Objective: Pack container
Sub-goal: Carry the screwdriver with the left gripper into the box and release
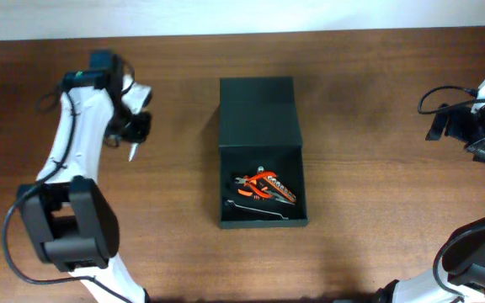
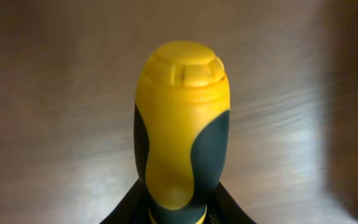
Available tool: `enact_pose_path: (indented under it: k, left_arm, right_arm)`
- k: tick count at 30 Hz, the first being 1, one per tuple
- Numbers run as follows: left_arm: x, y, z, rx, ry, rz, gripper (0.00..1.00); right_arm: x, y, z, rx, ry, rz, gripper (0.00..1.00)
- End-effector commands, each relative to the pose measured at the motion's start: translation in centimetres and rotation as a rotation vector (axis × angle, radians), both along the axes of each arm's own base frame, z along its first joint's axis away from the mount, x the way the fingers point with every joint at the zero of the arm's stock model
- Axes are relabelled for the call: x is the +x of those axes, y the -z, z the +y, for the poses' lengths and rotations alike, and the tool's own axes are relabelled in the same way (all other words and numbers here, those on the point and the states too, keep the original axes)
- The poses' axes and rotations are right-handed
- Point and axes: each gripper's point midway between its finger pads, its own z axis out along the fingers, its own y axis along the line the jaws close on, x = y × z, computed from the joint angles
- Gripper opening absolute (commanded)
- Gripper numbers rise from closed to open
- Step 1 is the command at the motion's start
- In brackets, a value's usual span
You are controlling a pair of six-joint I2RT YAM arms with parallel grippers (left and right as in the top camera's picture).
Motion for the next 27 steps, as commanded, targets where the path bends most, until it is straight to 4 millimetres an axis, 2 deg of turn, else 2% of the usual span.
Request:
enact_pose_path:
  k: [1, 2, 6, 7, 10, 13, 17, 18, 23, 27]
  left_arm:
    - [2.1, -4.5, -6.7, -0.033, 0.244, -0.124, 0.02]
    - [2.3, -6.3, -10.1, -0.034, 0.409, -0.169, 0.02]
    - [0.7, -9.0, -17.8, -0.032, 0.815, -0.241, 0.02]
    - [-0.5, -9.2, -20.5, -0.058, 0.948, -0.255, 0.02]
    - [-3.1, -9.1, -25.4, -0.133, 1.169, -0.265, 0.02]
    - [-5.2, -8.3, -28.5, -0.15, 1.268, -0.244, 0.02]
    - [-6.9, -6.4, -30.0, -0.158, 1.313, -0.169, 0.02]
    - [-7.2, -5.4, -29.9, -0.161, 1.308, -0.13, 0.02]
    - [-7.4, -2.6, -29.2, -0.164, 1.271, -0.043, 0.02]
    - [-8.6, -0.4, -28.3, -0.164, 1.262, 0.033, 0.02]
  right_arm:
    - [-0.1, 0.0, 0.1, 0.007, -0.006, -0.002, 0.99]
    - [-0.1, 0.0, 0.1, 0.006, -0.01, -0.004, 0.99]
    - [0.0, 0.0, 0.1, 0.006, -0.01, -0.005, 0.99]
    - [0.0, 0.0, 0.1, 0.006, -0.01, -0.005, 0.99]
    - [0.0, 0.0, 0.1, 0.005, -0.01, -0.006, 0.99]
    - [0.0, 0.0, 0.1, 0.006, -0.01, -0.005, 0.99]
    - [0.0, 0.0, 0.1, 0.006, -0.01, -0.005, 0.99]
    - [0.0, 0.0, 0.1, 0.005, -0.012, -0.005, 0.99]
    - [0.0, 0.0, 0.1, 0.005, -0.013, -0.005, 0.99]
    - [0.0, 0.0, 0.1, 0.005, -0.013, -0.006, 0.99]
